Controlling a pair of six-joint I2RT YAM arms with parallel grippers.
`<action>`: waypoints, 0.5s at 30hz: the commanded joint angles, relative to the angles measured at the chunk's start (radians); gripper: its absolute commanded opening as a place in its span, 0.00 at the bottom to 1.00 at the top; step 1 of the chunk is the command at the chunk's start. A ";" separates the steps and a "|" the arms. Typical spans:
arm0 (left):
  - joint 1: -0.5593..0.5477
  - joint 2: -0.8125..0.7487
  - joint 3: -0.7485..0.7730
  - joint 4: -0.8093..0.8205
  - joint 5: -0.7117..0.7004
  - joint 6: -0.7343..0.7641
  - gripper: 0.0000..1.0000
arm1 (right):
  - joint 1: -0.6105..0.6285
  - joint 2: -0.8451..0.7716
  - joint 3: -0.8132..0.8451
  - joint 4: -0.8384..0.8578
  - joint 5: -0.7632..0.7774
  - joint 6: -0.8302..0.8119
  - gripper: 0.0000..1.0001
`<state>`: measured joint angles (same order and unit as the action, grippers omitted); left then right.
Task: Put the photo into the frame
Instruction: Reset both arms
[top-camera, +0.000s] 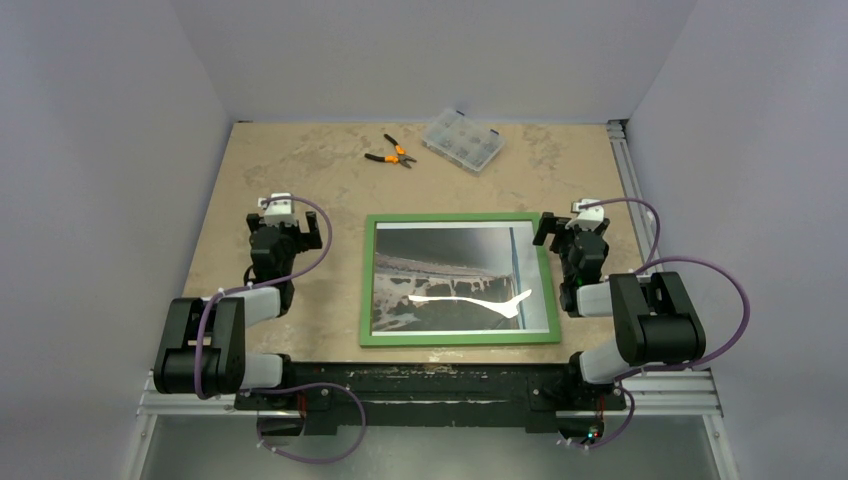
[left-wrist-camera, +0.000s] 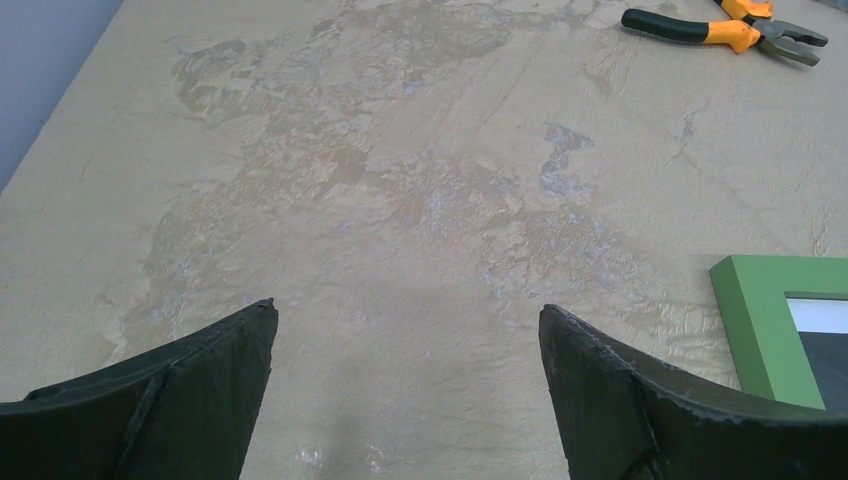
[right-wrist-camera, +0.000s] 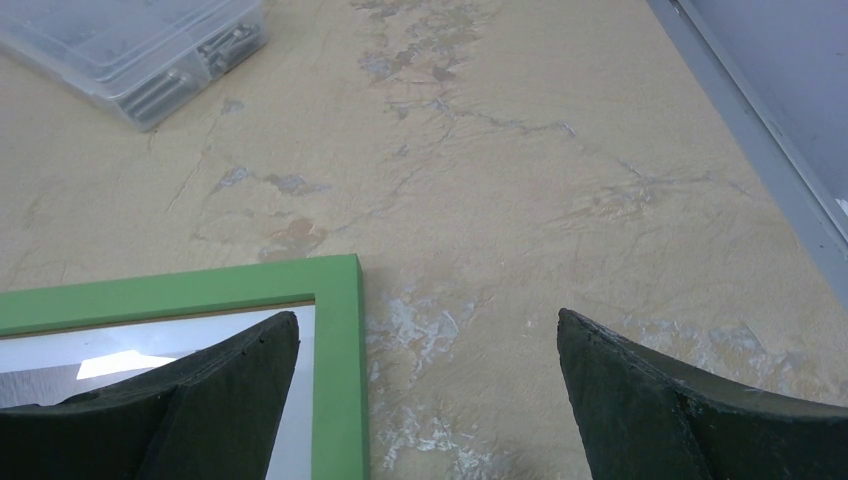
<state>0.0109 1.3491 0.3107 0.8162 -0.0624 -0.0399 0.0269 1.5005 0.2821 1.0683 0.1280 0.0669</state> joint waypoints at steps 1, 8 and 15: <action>-0.002 0.003 0.024 0.062 0.021 0.012 1.00 | -0.001 0.003 0.028 0.033 -0.012 -0.015 0.99; -0.002 0.004 0.023 0.064 0.021 0.013 1.00 | -0.001 0.003 0.028 0.032 -0.012 -0.015 0.99; -0.002 0.008 0.028 0.057 0.058 0.025 1.00 | -0.001 0.004 0.028 0.032 -0.013 -0.015 0.99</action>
<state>0.0109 1.3510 0.3107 0.8162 -0.0509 -0.0364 0.0269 1.5005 0.2821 1.0683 0.1272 0.0669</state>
